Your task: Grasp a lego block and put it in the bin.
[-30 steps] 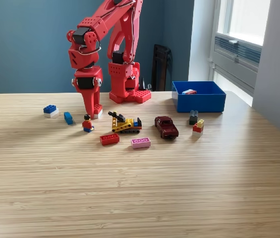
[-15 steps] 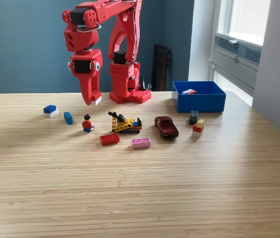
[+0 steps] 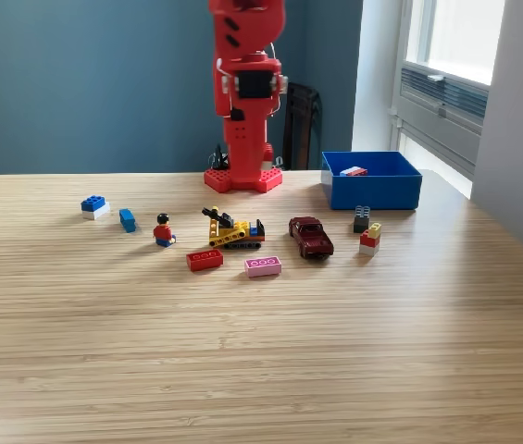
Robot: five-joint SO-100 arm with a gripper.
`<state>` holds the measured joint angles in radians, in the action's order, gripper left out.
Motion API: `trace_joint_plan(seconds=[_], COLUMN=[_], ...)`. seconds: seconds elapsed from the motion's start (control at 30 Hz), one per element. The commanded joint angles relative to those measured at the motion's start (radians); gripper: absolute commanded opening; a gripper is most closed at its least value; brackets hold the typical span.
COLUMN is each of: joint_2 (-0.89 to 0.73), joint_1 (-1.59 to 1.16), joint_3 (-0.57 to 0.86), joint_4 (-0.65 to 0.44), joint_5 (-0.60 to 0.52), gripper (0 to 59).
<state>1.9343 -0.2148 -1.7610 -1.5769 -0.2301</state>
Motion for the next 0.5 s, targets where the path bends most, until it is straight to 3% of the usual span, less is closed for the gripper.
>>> trace_joint_plan(seconds=[0.03, 0.5], joint_2=[0.009, 0.008], joint_1=[-0.367, -0.966], joint_3=[0.049, -0.029], joint_4=[-0.018, -0.021], joint_5=[-0.11, -0.132], gripper=[0.0, 0.0])
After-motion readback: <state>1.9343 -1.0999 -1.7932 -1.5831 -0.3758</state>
